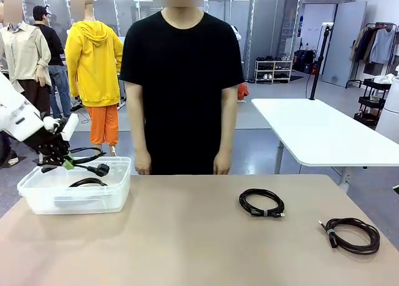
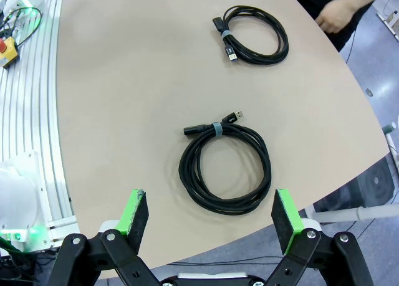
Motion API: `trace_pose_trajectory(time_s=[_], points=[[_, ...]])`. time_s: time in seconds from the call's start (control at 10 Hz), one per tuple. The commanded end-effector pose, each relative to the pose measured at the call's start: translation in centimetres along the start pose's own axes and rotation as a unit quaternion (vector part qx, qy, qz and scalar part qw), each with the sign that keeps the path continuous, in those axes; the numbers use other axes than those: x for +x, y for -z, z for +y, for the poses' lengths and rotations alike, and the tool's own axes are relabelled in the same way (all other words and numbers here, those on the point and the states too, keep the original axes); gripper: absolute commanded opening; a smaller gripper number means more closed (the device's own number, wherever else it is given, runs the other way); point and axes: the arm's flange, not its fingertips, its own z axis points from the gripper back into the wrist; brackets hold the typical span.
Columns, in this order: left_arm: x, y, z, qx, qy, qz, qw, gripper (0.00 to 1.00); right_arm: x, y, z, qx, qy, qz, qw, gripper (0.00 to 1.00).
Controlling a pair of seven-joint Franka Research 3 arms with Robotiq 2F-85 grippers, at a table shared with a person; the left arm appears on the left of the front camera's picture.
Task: Organize and store the cables.
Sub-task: Place the Power Cable into the Organizing box.
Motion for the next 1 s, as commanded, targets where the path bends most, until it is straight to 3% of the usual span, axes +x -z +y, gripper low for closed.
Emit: trace_pose_trajectory(time_s=[0.0,0.4,0.5,0.6,0.9], points=[[-1.0,2.9,2.0,0.01,-0.001,-0.024,1.0,0.0,0.0,-0.1,0.3,0.003,-0.008,0.0,1.0,1.0],[-2.8,8.5,1.7,-0.04,-0.038,0.005,0.998,0.0,0.0,-0.1,0.3,0.003,-0.008,0.0,1.0,1.0],[-2.8,8.8,1.7,-0.047,-0.041,0.008,0.998,0.31,0.0,-0.1,0.3,0.003,-0.008,0.0,1.0,1.0],[-2.9,8.9,1.7,-0.049,-0.041,0.014,0.998,0.49,0.0,-0.1,0.3,0.003,-0.008,0.0,1.0,1.0],[-2.5,8.5,1.7,-0.046,-0.045,0.012,0.998,0.9,0.0,-0.1,0.3,0.003,-0.008,0.0,1.0,1.0]])
